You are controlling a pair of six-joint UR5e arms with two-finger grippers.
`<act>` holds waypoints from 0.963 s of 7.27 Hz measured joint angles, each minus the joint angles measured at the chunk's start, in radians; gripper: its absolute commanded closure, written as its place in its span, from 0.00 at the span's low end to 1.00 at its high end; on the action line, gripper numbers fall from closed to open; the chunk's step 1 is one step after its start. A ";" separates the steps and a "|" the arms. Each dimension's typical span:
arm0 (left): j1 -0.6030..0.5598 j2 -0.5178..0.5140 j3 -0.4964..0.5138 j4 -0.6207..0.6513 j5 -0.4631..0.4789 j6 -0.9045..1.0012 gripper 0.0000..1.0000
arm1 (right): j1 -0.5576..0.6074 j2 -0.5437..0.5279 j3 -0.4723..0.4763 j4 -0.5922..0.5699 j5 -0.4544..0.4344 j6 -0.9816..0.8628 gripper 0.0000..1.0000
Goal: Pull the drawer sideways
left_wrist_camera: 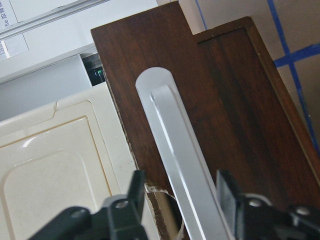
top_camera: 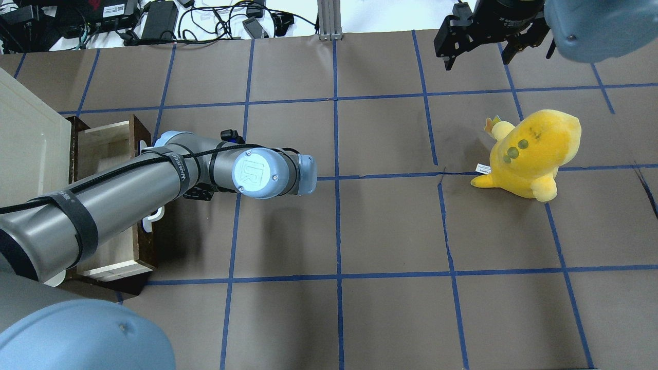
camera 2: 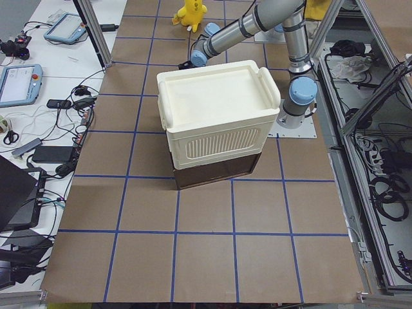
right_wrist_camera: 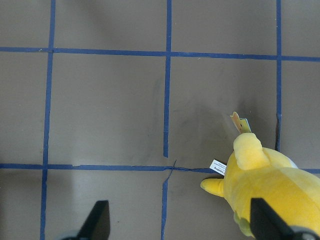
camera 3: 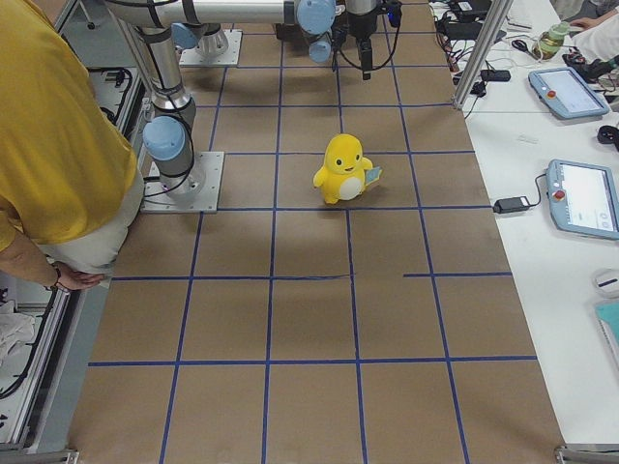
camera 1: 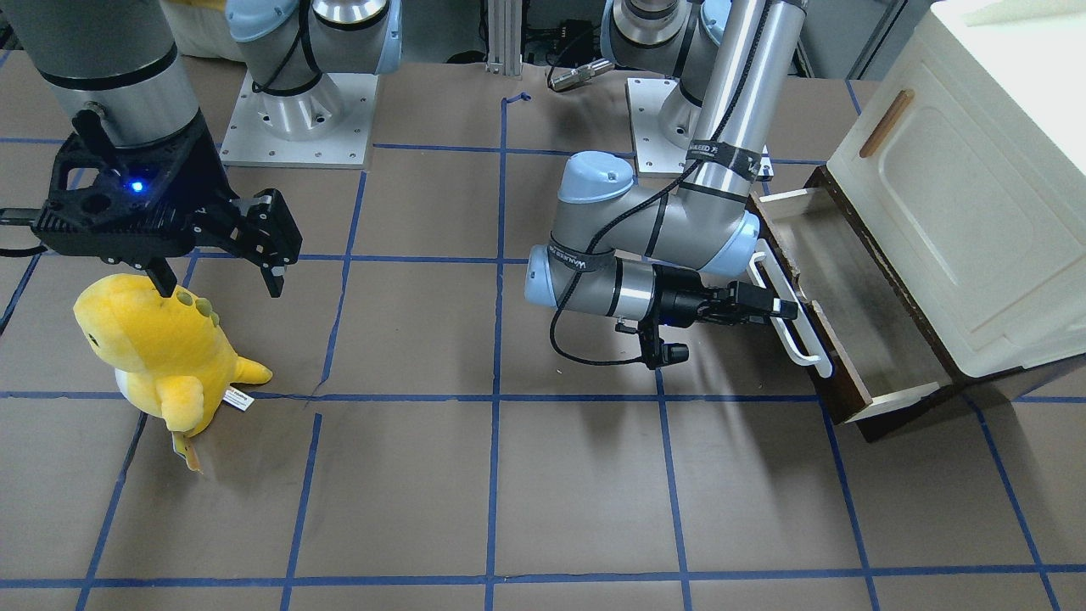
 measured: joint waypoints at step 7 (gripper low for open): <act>0.033 0.194 0.266 0.272 -0.799 0.373 0.04 | 0.000 0.000 0.000 0.000 0.000 0.000 0.00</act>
